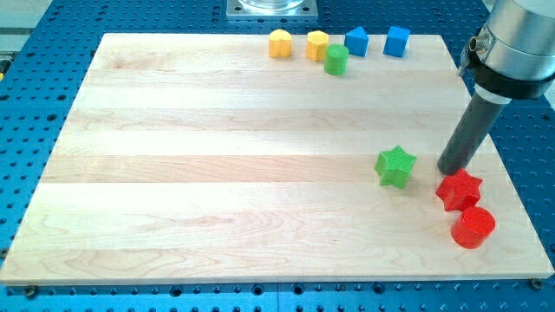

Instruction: Move the green star top left side of the red star

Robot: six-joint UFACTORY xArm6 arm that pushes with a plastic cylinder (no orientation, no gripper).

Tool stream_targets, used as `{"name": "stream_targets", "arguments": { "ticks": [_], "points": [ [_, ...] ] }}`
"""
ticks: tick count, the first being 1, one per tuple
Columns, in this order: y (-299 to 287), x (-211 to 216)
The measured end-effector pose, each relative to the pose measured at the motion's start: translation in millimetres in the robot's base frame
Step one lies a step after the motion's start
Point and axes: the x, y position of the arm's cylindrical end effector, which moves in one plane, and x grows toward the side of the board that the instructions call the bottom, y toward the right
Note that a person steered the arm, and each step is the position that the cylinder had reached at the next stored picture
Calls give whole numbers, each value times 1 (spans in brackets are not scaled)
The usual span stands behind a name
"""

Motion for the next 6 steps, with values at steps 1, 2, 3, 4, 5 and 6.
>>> {"name": "stream_targets", "arguments": {
  "ticks": [1,2,3,4,5,6],
  "points": [
    [-66,41],
    [-121,43],
    [-120,3],
    [-82,21],
    [-50,66],
    [-7,51]
  ]
}}
